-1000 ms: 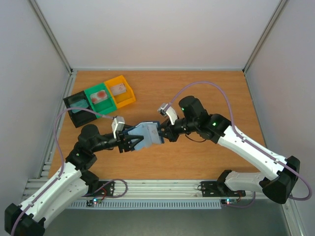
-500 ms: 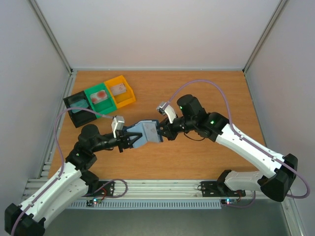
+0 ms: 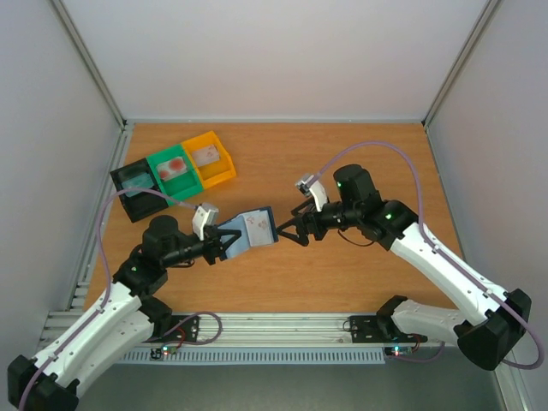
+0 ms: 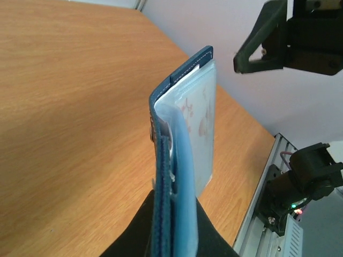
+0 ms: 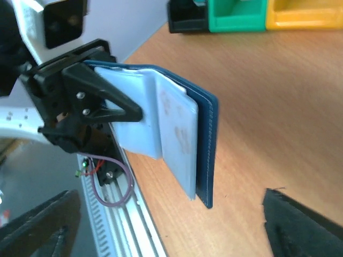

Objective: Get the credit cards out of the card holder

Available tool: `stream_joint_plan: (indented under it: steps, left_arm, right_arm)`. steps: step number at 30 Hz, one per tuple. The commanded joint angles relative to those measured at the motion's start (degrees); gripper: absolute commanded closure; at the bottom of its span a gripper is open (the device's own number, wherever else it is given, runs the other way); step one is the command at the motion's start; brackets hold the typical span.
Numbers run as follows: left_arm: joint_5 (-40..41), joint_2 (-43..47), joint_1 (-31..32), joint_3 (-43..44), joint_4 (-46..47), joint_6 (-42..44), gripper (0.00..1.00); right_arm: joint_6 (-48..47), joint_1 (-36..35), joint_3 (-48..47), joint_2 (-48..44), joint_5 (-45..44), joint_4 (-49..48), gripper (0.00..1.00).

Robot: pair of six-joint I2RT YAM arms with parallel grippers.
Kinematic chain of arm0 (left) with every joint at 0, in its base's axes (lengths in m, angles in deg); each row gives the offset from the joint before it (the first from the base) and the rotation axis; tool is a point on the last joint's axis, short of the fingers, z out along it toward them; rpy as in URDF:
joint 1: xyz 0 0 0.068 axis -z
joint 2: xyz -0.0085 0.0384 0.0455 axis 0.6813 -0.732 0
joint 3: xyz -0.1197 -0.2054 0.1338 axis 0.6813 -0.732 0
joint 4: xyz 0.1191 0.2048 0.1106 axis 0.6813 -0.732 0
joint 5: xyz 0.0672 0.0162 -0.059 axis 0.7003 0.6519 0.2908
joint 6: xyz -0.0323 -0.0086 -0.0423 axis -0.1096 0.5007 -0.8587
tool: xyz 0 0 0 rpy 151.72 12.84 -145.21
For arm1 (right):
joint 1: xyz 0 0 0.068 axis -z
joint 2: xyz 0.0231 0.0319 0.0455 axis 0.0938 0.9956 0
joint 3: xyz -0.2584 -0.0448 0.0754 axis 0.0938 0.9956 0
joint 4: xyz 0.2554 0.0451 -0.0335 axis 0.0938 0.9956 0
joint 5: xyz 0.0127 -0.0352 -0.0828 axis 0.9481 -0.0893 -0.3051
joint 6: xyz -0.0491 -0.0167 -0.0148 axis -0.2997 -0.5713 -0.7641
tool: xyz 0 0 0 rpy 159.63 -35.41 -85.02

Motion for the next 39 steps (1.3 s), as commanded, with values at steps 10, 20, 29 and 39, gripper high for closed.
stream_joint_plan:
  steps: [10,20,29,39]
  left_arm:
    - [-11.34,0.61,0.13,-0.18,12.26,-3.73,1.0]
    - [-5.86,0.6,0.07,-0.53,9.84,-5.14,0.87]
    - [21.93,1.34,-1.32,1.69,-6.96,5.3,0.35]
    - [-16.65,-0.35,-0.18,-1.3,23.67,-2.12,0.56]
  right_arm:
    - [1.08,-1.49,-0.05,8.63,11.51,-9.53,0.11]
    - [1.22,-1.48,4.77,3.56,14.74,-12.05,0.99]
    - [9.02,-1.0,1.47,8.28,-9.31,-4.92,0.99]
    - [11.94,-8.65,-5.72,13.54,-22.61,-2.68,0.99]
